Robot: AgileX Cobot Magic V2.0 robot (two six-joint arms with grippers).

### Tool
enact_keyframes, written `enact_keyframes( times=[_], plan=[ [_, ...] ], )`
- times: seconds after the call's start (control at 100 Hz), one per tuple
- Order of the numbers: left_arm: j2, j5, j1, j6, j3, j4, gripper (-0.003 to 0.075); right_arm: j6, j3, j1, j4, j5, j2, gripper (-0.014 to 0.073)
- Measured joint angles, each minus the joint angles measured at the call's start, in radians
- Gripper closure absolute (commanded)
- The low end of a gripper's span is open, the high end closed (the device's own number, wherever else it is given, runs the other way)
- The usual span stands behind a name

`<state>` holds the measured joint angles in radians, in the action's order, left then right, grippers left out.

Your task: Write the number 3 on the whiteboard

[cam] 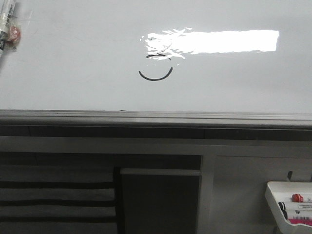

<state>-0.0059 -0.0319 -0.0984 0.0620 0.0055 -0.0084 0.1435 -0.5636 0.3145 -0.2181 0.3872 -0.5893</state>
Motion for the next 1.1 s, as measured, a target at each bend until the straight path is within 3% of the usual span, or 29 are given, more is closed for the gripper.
enact_keyframes(
  times=[0.13,0.26,0.58,0.81,1.1],
  plan=[
    [0.0,0.0,0.0,0.0,0.0,0.0,0.0739,0.0,0.002,-0.004,0.0,0.002,0.012,0.0673],
    [0.0,0.0,0.0,0.0,0.0,0.0,0.0739,0.0,0.04,-0.074,0.0,-0.011,0.105,0.0673],
    [0.0,0.0,0.0,0.0,0.0,0.0,0.0739,0.0,0.371,-0.306,0.0,-0.136,0.539,0.0673],
    [0.0,0.001,0.0,0.0,0.0,0.0,0.0739,0.0,0.573,-0.325,0.0,-0.3,0.6,0.0673],
    [0.0,0.001,0.0,0.0,0.0,0.0,0.0739,-0.029,0.583,-0.326,0.033,-0.349,0.6,0.0673]
  ],
)
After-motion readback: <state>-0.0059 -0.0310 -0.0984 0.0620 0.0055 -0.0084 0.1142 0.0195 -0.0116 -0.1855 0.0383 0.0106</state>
